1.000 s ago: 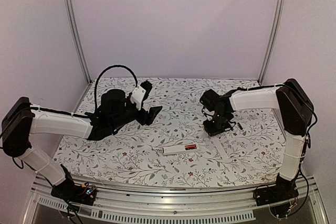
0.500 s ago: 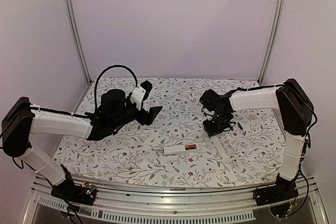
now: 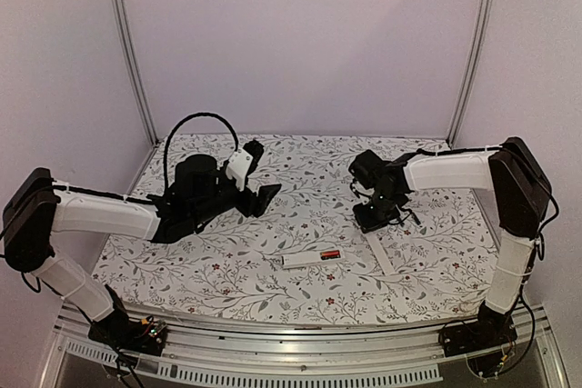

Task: Load the batteries into the remote control
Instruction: Pick up the battery cover at the center of the board.

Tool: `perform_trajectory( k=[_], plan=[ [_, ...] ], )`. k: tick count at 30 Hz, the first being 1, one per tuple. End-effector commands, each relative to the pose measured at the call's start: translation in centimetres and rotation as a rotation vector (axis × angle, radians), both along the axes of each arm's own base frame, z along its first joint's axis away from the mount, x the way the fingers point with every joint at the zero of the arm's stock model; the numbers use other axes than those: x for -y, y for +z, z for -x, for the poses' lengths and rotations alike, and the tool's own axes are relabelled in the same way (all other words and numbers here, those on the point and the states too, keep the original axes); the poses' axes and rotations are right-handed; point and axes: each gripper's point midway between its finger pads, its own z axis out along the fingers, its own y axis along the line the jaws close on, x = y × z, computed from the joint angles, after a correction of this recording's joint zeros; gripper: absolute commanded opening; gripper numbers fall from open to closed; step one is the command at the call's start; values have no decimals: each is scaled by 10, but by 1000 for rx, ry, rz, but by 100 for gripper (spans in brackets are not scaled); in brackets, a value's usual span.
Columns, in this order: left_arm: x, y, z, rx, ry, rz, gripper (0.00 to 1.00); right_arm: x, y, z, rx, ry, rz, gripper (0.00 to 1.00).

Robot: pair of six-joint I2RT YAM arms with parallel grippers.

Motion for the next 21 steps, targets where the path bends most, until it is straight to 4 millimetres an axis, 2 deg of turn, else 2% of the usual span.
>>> perform_trajectory(
  k=[1, 6, 11, 14, 16, 21],
  plan=[
    [0, 9, -1, 5, 0, 17, 81, -5, 25, -5, 62, -1, -49, 0],
    [1, 9, 0, -2, -5, 30, 81, -6, 37, -9, 92, -8, -60, 0],
    [17, 6, 10, -85, -77, 136, 79, -13, 66, -21, 170, -22, -117, 0],
    [44, 1, 28, -179, -185, 254, 75, -17, 73, -22, 196, -30, -159, 0],
    [65, -2, 39, -198, -254, 275, 77, -18, 75, -23, 210, -40, -173, 0],
    [101, -2, 38, -222, -314, 312, 79, -21, 88, -29, 253, -52, -205, 0]
  ],
)
